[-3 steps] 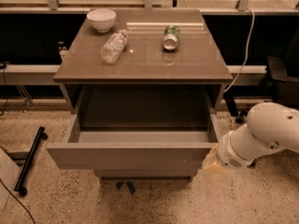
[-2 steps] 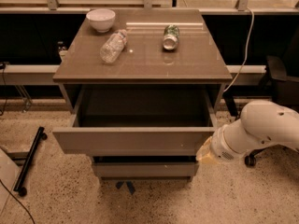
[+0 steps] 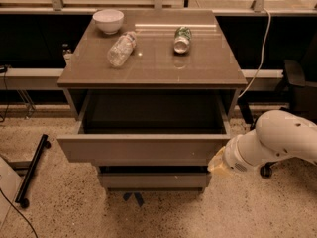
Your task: Close top drawer
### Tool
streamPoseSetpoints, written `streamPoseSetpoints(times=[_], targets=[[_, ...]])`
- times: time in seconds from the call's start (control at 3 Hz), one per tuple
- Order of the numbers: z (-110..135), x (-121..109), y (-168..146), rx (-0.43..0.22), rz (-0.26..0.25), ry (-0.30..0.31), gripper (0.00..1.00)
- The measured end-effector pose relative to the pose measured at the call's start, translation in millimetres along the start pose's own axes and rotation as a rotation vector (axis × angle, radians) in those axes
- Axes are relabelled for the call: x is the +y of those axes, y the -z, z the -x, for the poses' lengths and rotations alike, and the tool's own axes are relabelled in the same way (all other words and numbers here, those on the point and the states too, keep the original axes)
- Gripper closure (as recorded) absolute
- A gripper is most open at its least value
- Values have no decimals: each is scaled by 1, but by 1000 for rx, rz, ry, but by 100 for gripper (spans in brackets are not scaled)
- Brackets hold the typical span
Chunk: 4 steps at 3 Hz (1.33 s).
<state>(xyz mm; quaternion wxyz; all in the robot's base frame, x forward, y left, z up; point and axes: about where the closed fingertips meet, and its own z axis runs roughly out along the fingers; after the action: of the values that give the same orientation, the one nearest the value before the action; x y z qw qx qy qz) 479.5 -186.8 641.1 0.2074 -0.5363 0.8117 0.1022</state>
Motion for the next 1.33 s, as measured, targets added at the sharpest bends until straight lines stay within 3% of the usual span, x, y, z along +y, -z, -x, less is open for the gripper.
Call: streamPoseSetpoints(times=[0.33, 0.67, 1.0, 1.33], targets=[[12, -22, -15, -83, -45, -19, 100], [34, -52, -31, -159, -86, -1, 100], [34, -51, -31, -159, -86, -1, 85], [54, -81, -40, -222, -125, 6, 61]])
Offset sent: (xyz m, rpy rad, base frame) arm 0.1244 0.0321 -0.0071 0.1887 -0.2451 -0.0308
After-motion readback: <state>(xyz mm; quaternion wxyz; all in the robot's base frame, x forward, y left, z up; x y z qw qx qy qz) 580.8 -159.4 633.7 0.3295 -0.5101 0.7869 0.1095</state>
